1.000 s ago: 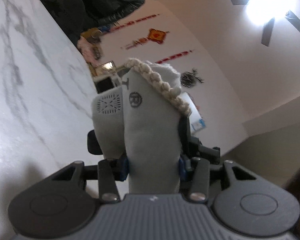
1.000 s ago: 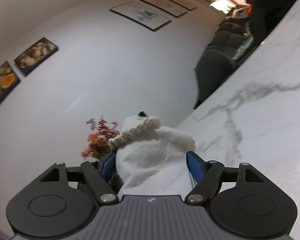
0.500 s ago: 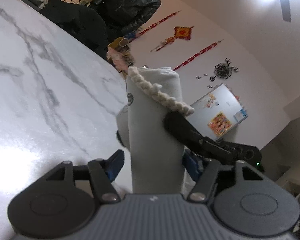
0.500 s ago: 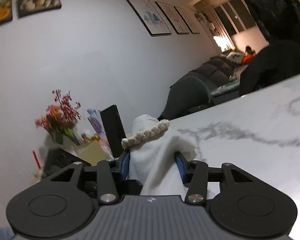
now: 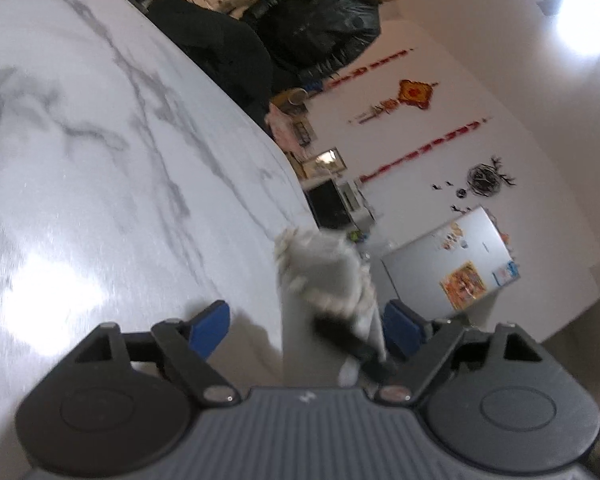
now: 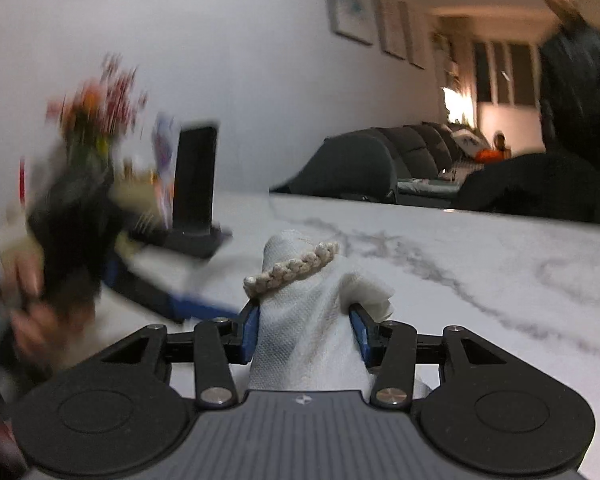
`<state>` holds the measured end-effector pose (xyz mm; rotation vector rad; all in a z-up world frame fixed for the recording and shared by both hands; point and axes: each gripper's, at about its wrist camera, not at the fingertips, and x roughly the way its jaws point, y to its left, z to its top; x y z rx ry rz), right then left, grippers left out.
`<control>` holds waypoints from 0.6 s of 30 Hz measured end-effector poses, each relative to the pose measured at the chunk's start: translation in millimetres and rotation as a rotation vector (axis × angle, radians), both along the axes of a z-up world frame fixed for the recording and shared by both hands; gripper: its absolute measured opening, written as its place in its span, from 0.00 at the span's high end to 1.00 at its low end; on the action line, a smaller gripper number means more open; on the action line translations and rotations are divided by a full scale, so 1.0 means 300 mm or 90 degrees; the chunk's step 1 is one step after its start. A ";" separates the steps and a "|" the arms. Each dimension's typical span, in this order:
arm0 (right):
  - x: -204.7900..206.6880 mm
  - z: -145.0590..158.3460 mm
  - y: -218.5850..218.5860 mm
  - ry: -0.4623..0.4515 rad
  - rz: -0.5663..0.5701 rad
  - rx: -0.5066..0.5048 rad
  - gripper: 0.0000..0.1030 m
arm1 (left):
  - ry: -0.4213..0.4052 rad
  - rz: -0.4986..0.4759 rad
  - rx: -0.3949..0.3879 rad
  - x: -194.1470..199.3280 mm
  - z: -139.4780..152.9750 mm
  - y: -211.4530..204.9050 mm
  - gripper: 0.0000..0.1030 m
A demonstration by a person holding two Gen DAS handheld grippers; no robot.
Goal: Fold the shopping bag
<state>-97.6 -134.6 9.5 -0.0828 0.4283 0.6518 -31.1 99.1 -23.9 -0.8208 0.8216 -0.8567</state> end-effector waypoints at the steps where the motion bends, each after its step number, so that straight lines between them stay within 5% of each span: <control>1: -0.008 -0.006 0.023 -0.009 0.009 -0.023 0.56 | 0.002 0.003 0.013 0.008 0.003 -0.012 0.14; 4: -0.025 -0.019 0.083 -0.032 0.040 -0.076 0.56 | 0.009 0.012 0.051 0.031 0.009 -0.047 0.13; 9: -0.018 -0.040 0.094 -0.021 0.044 -0.090 0.55 | 0.032 0.054 0.041 0.035 -0.033 -0.055 0.49; 13: -0.007 -0.051 0.098 -0.014 0.031 -0.124 0.48 | 0.067 0.087 0.033 0.026 -0.076 -0.059 0.55; 18: -0.080 -0.031 0.118 -0.093 0.008 -0.207 0.39 | 0.079 0.109 0.044 0.027 -0.073 -0.072 0.56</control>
